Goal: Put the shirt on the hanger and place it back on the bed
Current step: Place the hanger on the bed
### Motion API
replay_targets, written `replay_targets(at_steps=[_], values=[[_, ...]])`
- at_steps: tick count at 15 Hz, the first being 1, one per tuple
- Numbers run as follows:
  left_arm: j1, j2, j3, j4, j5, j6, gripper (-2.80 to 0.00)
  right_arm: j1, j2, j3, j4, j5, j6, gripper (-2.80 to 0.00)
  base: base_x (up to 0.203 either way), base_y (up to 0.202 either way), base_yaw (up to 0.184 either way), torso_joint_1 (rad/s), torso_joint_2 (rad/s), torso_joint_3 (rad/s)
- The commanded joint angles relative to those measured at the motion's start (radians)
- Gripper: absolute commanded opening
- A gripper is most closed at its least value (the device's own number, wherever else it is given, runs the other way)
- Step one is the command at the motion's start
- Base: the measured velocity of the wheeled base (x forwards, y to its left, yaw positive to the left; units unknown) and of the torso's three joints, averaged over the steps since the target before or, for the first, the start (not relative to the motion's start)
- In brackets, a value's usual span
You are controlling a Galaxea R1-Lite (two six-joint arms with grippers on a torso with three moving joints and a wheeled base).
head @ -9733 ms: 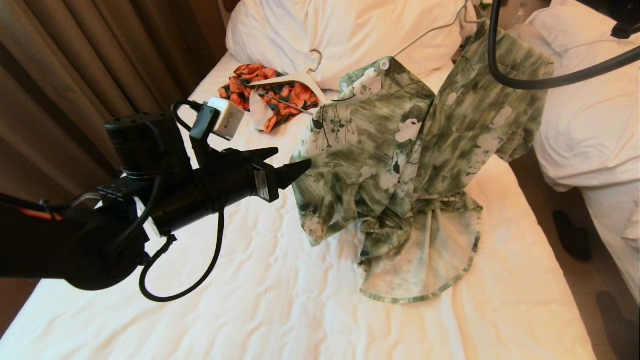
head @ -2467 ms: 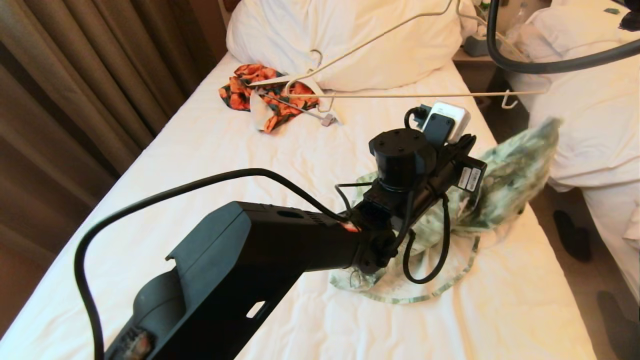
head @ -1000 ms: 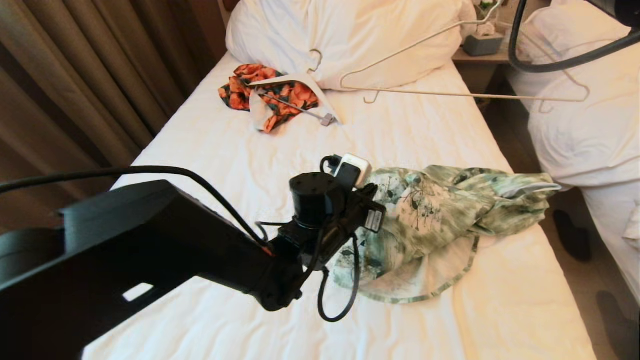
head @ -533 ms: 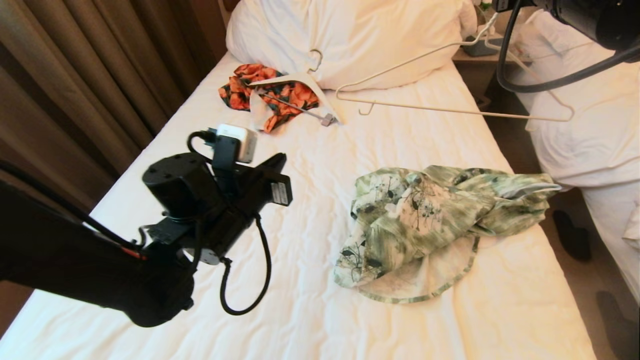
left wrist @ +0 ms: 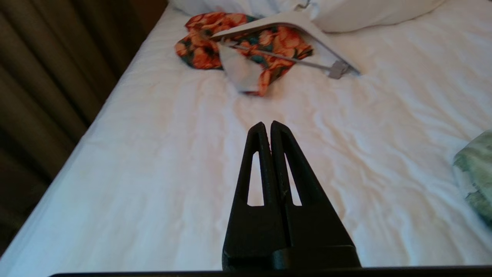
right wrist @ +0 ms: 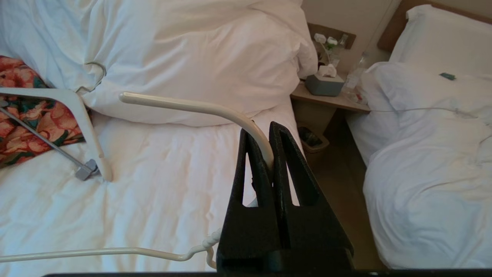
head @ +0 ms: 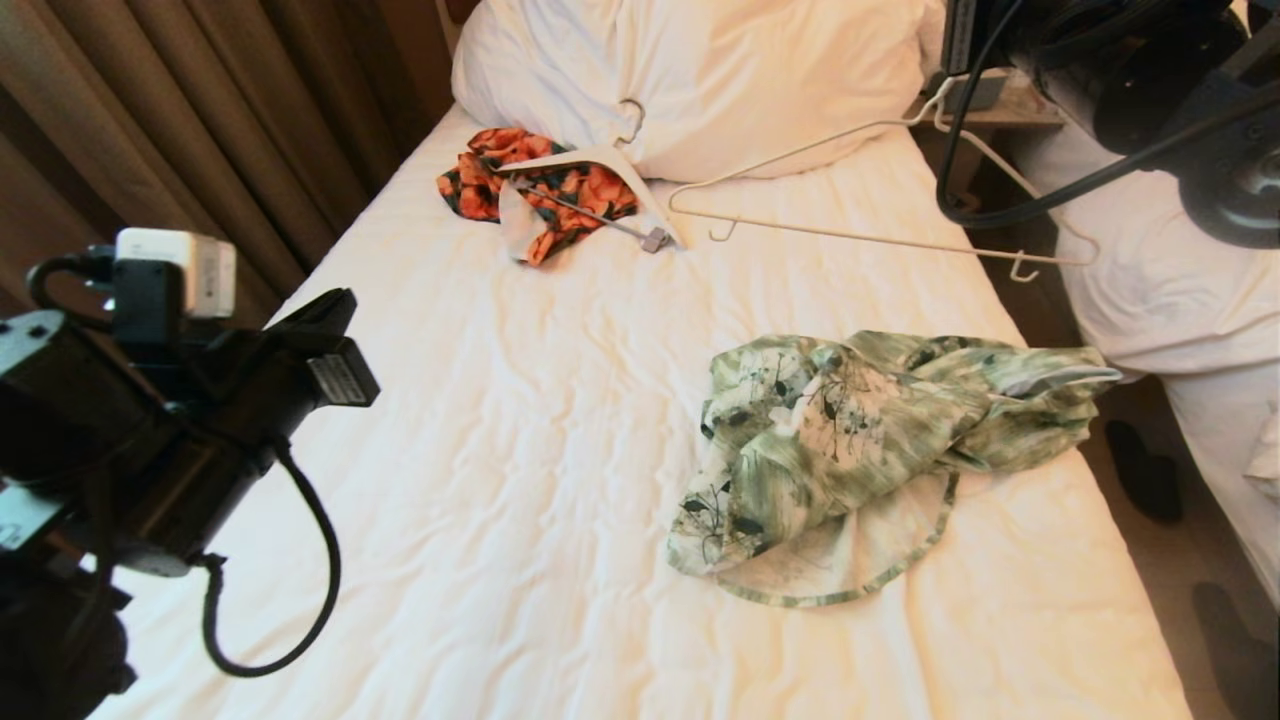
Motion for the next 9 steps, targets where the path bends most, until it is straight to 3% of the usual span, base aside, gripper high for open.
replay_targets(at_steps=[1,3,6,9], values=[[0.068,-0.1,0.08,-0.007,0.001,0.0,-2.8,-0.003,0.038,0.004,-0.008,0.001,0.004,-2.8,0.0,0.0,0.0,0.0,0.0,0.0],[0.129,-0.174,0.134,-0.004,-0.004,-0.003,-2.8,-0.022,0.067,0.004,-0.008,0.004,0.025,-2.8,0.0,0.0,0.0,0.0,0.0,0.0],[0.136,-0.268,0.203,0.01,-0.022,-0.011,-2.8,-0.04,0.118,-0.003,0.011,0.019,0.03,-2.8,0.0,0.0,0.0,0.0,0.0,0.0],[0.137,-0.379,0.221,0.102,-0.041,-0.082,-2.8,-0.054,0.191,-0.034,0.054,0.027,0.083,-2.8,0.0,0.0,0.0,0.0,0.0,0.0]])
